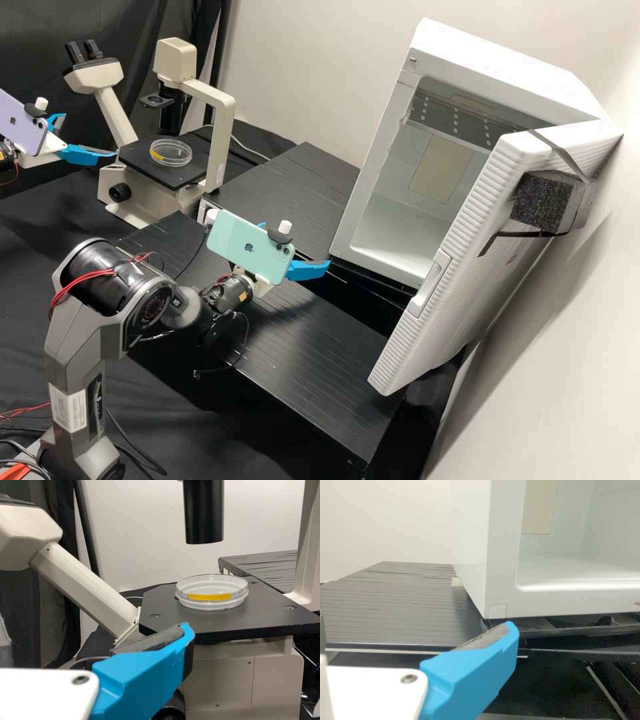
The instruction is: Move the petri dish to the bench.
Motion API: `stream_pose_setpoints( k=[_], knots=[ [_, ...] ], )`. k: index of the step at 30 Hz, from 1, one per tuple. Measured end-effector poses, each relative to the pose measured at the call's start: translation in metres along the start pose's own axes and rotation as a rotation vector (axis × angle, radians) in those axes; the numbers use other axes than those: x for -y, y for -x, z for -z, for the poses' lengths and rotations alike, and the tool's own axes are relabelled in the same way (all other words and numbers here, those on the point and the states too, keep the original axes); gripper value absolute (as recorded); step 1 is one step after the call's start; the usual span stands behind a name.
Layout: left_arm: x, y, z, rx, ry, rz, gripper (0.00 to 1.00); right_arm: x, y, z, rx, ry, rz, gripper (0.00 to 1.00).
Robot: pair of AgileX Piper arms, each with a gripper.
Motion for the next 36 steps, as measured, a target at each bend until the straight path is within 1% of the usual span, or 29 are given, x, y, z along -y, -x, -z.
stream_pose_setpoints(
  k=[8, 12, 15, 18, 19, 22, 24, 27, 29, 32, 34, 36],
  knots=[
    [0.0, 0.0, 0.0, 0.0, 0.0, 0.0, 1.0, 0.0, 0.0, 0.0, 0.0, 0.0, 0.0, 1.0],
    [0.0, 0.0, 0.0, 0.0, 0.0, 0.0, 1.0, 0.002, 0.014, -0.003, -0.011, 0.0, -0.011, 1.0],
    [0.0, 0.0, 0.0, 0.0, 0.0, 0.0, 1.0, 0.0, 0.034, 0.0, -0.048, -0.022, -0.024, 1.0],
    [0.0, 0.0, 0.0, 0.0, 0.0, 0.0, 1.0, -0.002, 0.057, 0.008, -0.107, -0.041, -0.039, 1.0],
    [0.0, 0.0, 0.0, 0.0, 0.0, 0.0, 1.0, -0.001, 0.064, 0.011, -0.128, -0.053, -0.039, 1.0],
    [0.0, 0.0, 0.0, 0.0, 0.0, 0.0, 1.0, 0.001, 0.085, 0.034, -0.232, -0.071, -0.04, 1.0],
    [0.0, 0.0, 0.0, 0.0, 0.0, 0.0, 1.0, 0.008, 0.095, 0.053, -0.308, -0.065, -0.022, 1.0],
    [0.0, 0.0, 0.0, 0.0, 0.0, 0.0, 1.0, 0.015, 0.107, 0.075, -0.396, -0.037, -0.006, 1.0],
    [0.0, 0.0, 0.0, 0.0, 0.0, 0.0, 1.0, 0.023, 0.113, 0.094, -0.448, -0.009, 0.013, 1.0],
    [0.0, 0.0, 0.0, 0.0, 0.0, 0.0, 1.0, 0.03, 0.115, 0.116, -0.464, 0.007, 0.031, 1.0],
    [0.0, 0.0, 0.0, 0.0, 0.0, 0.0, 1.0, 0.034, 0.113, 0.131, -0.47, 0.012, 0.031, 1.0],
    [0.0, 0.0, 0.0, 0.0, 0.0, 0.0, 1.0, 0.039, 0.112, 0.145, -0.479, 0.024, 0.035, 1.0]
  ],
)
